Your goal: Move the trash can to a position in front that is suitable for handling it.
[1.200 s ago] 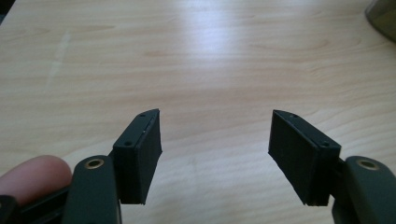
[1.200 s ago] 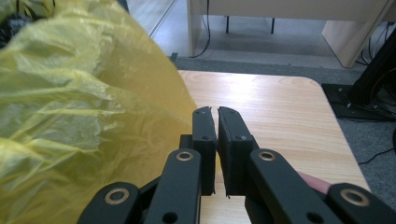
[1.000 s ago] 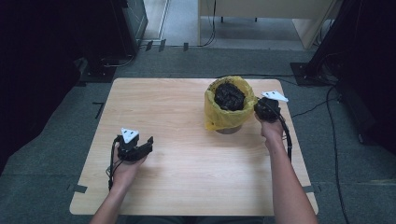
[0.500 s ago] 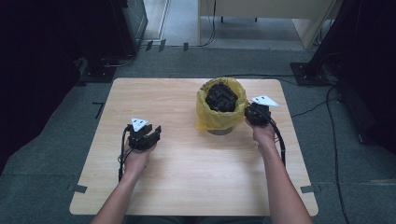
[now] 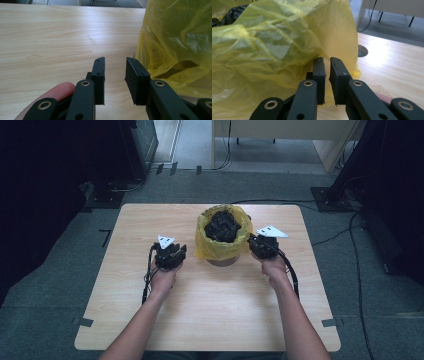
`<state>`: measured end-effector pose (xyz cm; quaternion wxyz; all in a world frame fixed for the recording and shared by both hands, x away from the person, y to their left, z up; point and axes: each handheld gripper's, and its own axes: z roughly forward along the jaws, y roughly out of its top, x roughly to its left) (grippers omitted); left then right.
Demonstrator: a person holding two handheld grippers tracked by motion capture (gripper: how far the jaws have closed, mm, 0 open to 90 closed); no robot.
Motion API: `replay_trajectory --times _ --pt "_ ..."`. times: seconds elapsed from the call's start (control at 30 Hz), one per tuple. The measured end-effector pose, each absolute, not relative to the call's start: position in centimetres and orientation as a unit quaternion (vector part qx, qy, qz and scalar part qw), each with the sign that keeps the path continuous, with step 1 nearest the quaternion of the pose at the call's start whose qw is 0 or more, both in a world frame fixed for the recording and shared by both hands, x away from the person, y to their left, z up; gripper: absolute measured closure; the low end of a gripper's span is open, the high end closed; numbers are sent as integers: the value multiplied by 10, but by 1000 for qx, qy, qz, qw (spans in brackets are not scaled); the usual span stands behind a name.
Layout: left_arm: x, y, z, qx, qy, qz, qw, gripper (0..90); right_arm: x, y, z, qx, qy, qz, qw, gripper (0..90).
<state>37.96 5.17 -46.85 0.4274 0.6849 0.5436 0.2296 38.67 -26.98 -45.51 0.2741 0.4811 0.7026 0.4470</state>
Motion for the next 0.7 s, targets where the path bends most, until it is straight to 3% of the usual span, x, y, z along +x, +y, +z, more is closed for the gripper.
replay_trajectory --times 0.27,0.7 --pt "397 36 -469 672 559 217 435 733 409 -270 -461 544 655 434 294 837" --pt "408 13 -467 684 538 202 449 828 417 -252 -468 537 668 434 276 872"
